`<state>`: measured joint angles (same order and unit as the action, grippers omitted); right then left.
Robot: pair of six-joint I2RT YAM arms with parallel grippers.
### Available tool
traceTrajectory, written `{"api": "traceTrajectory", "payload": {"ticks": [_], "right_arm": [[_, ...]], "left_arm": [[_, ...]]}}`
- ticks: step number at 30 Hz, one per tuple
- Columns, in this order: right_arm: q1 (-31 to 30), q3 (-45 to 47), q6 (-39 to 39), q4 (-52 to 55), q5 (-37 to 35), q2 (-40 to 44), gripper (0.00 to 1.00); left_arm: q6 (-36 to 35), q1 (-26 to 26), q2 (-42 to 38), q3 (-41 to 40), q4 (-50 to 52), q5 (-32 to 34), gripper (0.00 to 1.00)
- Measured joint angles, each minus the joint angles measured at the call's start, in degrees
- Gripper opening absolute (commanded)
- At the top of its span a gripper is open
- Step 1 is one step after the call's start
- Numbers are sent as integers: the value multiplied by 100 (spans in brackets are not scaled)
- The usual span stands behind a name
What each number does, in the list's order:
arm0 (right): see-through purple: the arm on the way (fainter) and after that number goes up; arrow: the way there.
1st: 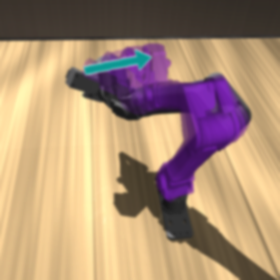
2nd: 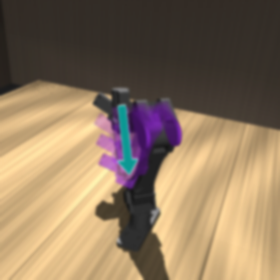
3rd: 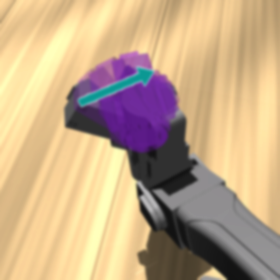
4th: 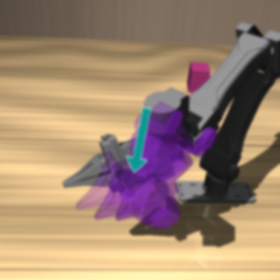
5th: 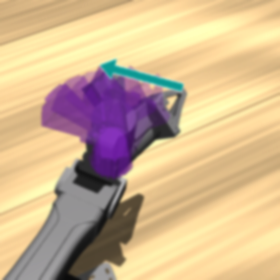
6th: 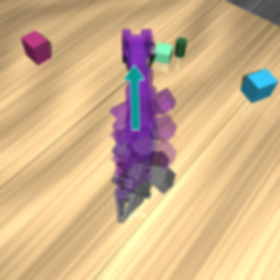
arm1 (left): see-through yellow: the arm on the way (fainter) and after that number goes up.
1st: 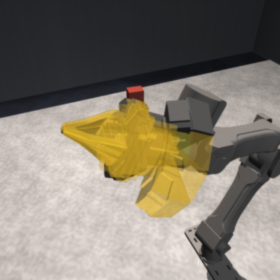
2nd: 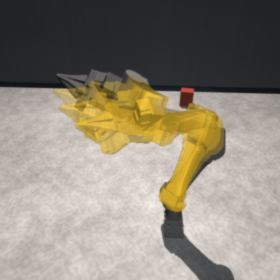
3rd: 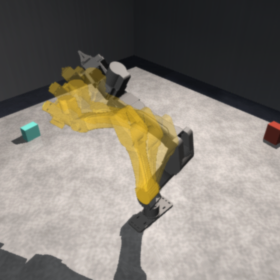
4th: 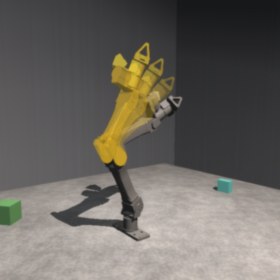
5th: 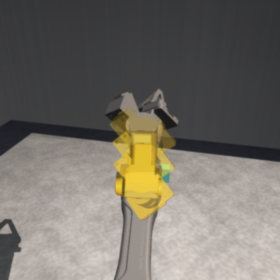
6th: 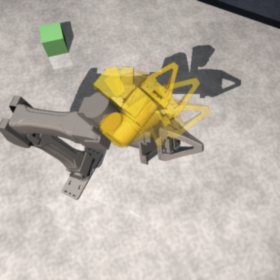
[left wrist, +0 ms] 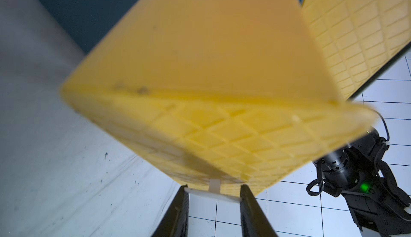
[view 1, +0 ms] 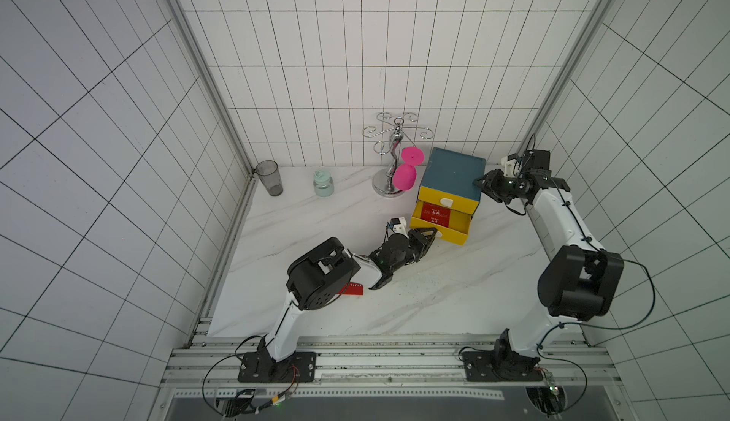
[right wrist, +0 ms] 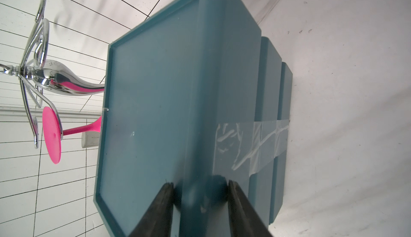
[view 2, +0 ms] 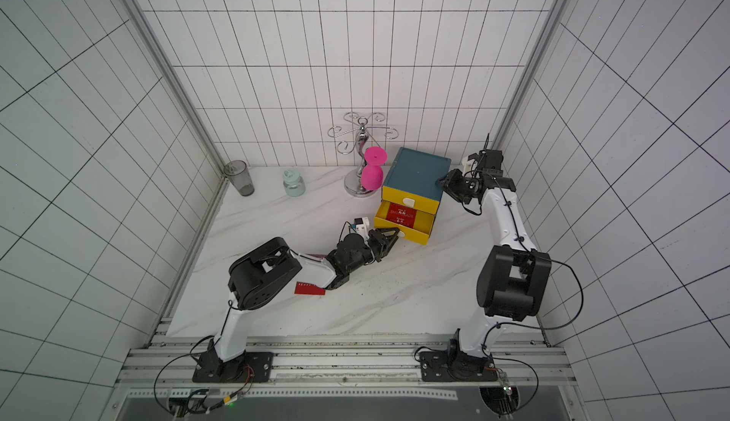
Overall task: Take the postcards out of the drawer
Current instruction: Open the drawer in the storage box.
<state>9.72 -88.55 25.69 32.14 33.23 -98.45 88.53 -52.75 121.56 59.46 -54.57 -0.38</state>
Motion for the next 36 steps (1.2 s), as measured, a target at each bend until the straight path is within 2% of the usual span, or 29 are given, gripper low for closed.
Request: {"api": "traceTrajectory", "payload": {"ticks": [12,27,30,36], "right_arm": [[2,-20,0,7,35,-26,41],[0,-98,2,-4,118,-116,41],[0,-98,0,-4,120,-118,41],[0,-120,0,-37,133,-153,41]], "left_arm": [[20,-273,-535,-861,-240,352,34],[122,-420,-562,-1279,-739,664,36],[136,-422,-564,-1296,-748,671,40],[155,-428,-645,-1425,-717,730,55]]}}
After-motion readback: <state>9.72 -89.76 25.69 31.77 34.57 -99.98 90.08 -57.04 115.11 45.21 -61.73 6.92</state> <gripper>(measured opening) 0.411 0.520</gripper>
